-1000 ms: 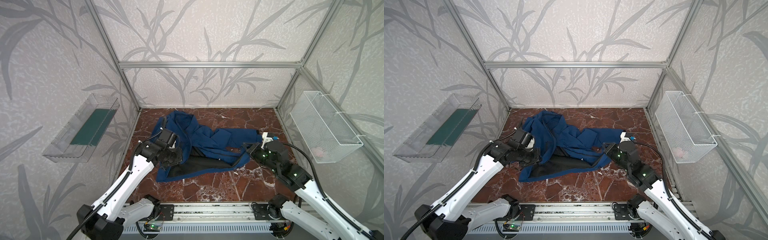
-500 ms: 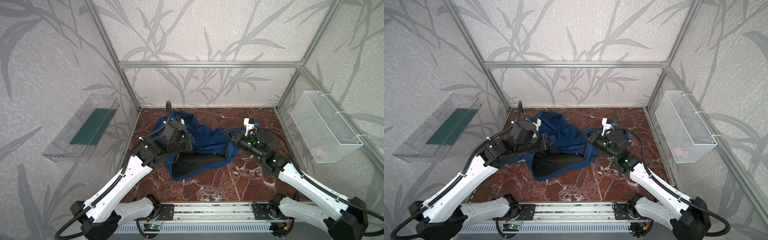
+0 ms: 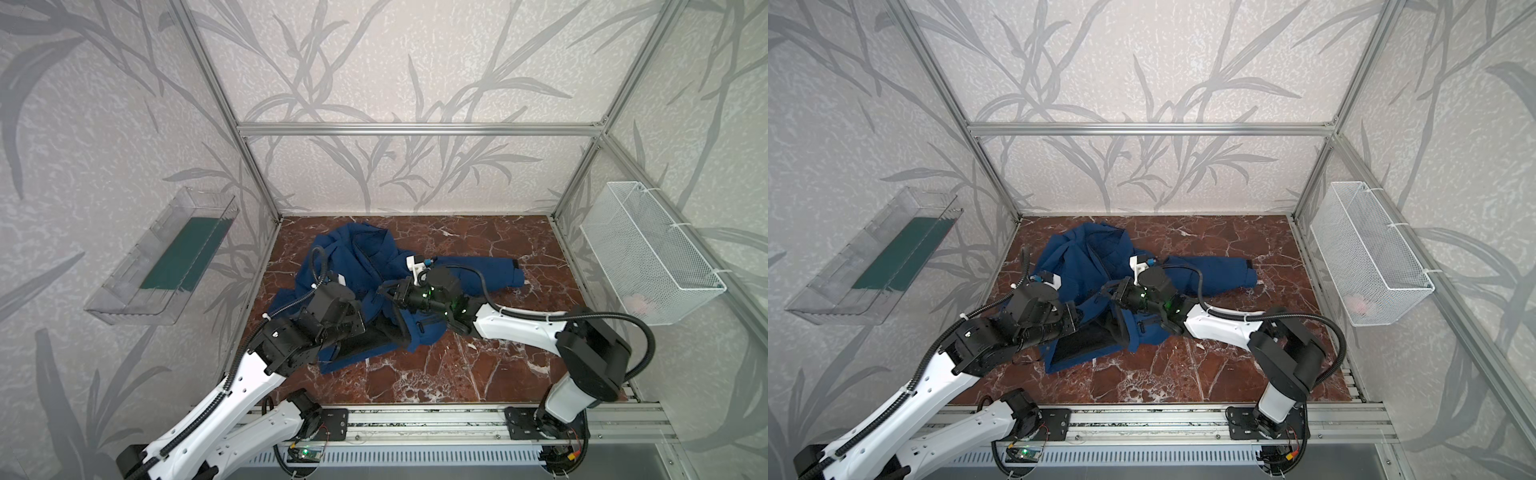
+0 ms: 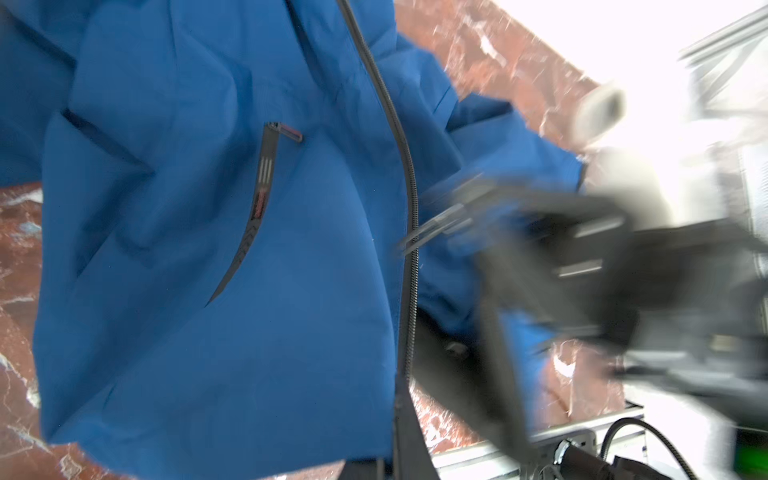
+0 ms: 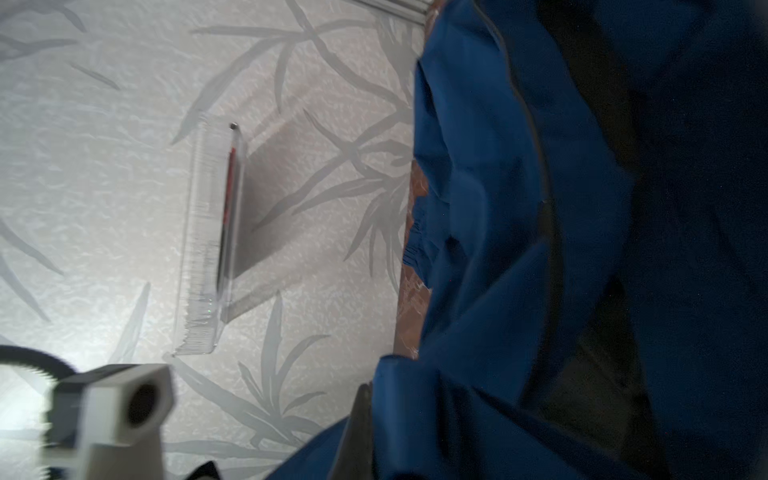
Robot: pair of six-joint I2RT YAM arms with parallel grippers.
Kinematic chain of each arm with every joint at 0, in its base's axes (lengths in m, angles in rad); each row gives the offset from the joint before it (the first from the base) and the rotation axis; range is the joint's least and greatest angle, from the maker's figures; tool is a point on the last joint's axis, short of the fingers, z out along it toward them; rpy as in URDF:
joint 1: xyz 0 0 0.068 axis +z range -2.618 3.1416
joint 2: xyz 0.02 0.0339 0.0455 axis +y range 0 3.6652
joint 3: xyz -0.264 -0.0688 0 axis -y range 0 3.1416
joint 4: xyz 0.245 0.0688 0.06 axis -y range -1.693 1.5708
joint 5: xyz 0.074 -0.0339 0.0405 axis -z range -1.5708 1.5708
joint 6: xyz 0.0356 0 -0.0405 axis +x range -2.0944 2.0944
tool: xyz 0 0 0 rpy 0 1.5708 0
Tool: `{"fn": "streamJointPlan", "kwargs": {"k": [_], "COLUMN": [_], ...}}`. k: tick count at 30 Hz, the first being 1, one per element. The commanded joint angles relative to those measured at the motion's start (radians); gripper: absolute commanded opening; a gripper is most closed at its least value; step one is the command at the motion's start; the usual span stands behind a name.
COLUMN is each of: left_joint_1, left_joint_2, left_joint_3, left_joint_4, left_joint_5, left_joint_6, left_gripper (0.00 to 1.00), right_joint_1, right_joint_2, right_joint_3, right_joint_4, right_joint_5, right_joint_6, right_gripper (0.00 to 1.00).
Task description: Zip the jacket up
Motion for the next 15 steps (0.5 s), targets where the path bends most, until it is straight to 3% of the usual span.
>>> {"fn": "streamJointPlan", "kwargs": {"k": [1,5,8,12,15], "left_joint_1": [-0.001,0.000,0.000,0.000,-0.004], "left_joint_2": [-0.037,-0.074,-0.124,-0.148,-0.089], "left_joint_3": [0.008,-0.007,-0.060,-0.132,-0.129], "left_joint_4": [0.069,0.142,0.276,0.540,0.752], "left_joint_5": [-0.044,-0.022,0.005,0.020,0.019], "left_joint_6": [-0.024,-0.030,-0.053,-0.089,-0.057], "left_gripper": [0.00,0.00,0.00,0.00,0.00], "right_joint_1": [0.036,0.046,0.024,-0.027,-0.057], "right_joint_2": [0.134,0.189,0.102,-0.228,-0.507], "right_joint_3": [-0.046,-0.072,-0.106,-0.199,-0.239], "right_joint_4": [0.108,0.102,0.085,-0.030,-0.123], "right_joint_5": [0.025,0.057,0.077,0.201,0.334], "right_joint_6": [0.077,0.080,0.035,-0.109,-0.241], "right_gripper": [0.00,0.00,0.00,0.00,0.00]}}
